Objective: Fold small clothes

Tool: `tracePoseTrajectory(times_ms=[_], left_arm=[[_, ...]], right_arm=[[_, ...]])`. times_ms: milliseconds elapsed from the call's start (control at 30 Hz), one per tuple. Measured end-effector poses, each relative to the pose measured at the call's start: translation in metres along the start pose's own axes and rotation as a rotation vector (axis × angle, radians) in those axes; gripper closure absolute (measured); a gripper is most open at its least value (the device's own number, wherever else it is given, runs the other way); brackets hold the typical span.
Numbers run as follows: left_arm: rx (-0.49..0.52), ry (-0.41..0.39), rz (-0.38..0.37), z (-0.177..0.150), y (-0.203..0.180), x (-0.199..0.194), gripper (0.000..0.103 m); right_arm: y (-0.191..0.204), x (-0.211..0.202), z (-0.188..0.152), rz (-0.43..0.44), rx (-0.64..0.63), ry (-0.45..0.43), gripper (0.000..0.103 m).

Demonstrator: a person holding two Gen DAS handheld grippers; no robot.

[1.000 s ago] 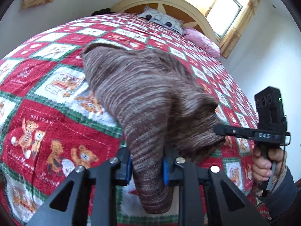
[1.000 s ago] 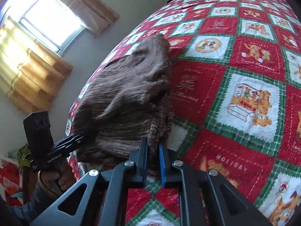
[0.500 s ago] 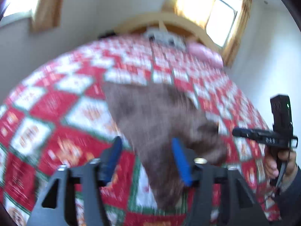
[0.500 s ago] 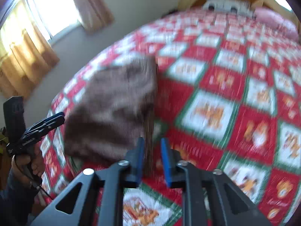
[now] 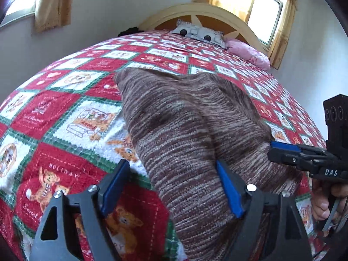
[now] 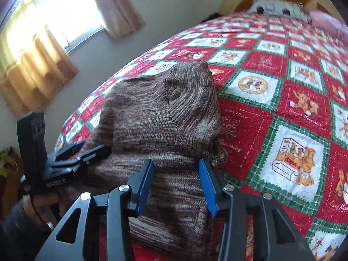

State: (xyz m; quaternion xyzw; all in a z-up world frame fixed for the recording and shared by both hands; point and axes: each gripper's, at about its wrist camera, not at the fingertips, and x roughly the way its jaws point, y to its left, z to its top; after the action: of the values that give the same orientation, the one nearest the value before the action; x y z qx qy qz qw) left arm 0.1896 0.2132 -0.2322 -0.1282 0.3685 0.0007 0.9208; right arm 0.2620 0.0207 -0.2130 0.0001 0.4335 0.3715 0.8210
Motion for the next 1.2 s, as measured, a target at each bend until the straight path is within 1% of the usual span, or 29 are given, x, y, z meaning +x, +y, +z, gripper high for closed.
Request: tracePoseTrajectory(times_ms=[100,167,200,233,300,333,367,400,500,600,667,700,767,833,867,967,1100,1200], left_arm=[[-0.017,0.015,0.01,0.003,-0.002,-0.003,0.019],[-0.018,0.015,0.023,0.003,-0.002,-0.01,0.019],[-0.017,0.015,0.028,0.002,-0.003,-0.014,0.019],[-0.015,0.012,0.032,0.0,-0.005,-0.019,0.018],[-0.004,0.007,0.037,-0.004,-0.01,-0.026,0.016],[0.003,0.008,0.039,-0.004,-0.01,-0.023,0.016],[0.014,0.007,0.04,-0.005,-0.012,-0.026,0.015],[0.027,0.009,0.039,-0.007,-0.014,-0.028,0.015],[0.047,0.019,0.048,-0.009,-0.017,-0.031,0.015],[0.068,0.03,0.06,-0.011,-0.023,-0.041,0.015],[0.081,0.02,0.066,-0.011,-0.027,-0.051,0.015],[0.088,0.006,0.061,-0.013,-0.03,-0.06,0.015],[0.093,-0.015,0.053,-0.016,-0.035,-0.074,0.015],[0.096,-0.046,0.035,-0.016,-0.039,-0.088,0.012],[0.095,-0.059,0.033,-0.015,-0.042,-0.094,0.012],[0.11,-0.103,0.013,-0.009,-0.051,-0.113,0.012],[0.113,-0.149,-0.005,-0.003,-0.058,-0.132,0.011],[0.119,-0.183,-0.006,-0.002,-0.063,-0.142,0.006]], right_arm=[[0.001,-0.007,-0.003,-0.02,0.006,-0.015,0.058],[0.009,-0.024,-0.008,-0.023,0.026,-0.039,0.058],[0.016,-0.032,-0.011,-0.017,0.015,-0.052,0.058],[0.024,-0.036,-0.016,-0.034,-0.017,-0.054,0.058],[0.04,-0.03,-0.028,-0.155,-0.115,-0.007,0.058],[0.048,-0.025,-0.04,-0.239,-0.19,0.004,0.057],[0.057,-0.024,-0.051,-0.317,-0.267,-0.023,0.054],[0.062,-0.024,-0.059,-0.366,-0.299,-0.032,0.052],[0.055,-0.031,-0.065,-0.342,-0.221,-0.023,0.052],[0.047,-0.035,-0.062,-0.323,-0.198,-0.005,0.052],[0.052,-0.047,-0.063,-0.327,-0.179,-0.001,0.052],[0.056,-0.058,-0.064,-0.319,-0.171,-0.018,0.051],[0.068,-0.083,-0.063,-0.308,-0.168,-0.086,0.051],[0.082,-0.106,-0.06,-0.308,-0.184,-0.163,0.045],[0.089,-0.116,-0.058,-0.31,-0.192,-0.199,0.045],[0.103,-0.133,-0.053,-0.315,-0.206,-0.254,0.045],[0.113,-0.147,-0.053,-0.329,-0.201,-0.302,0.045],[0.113,-0.162,-0.055,-0.334,-0.17,-0.352,0.045]])
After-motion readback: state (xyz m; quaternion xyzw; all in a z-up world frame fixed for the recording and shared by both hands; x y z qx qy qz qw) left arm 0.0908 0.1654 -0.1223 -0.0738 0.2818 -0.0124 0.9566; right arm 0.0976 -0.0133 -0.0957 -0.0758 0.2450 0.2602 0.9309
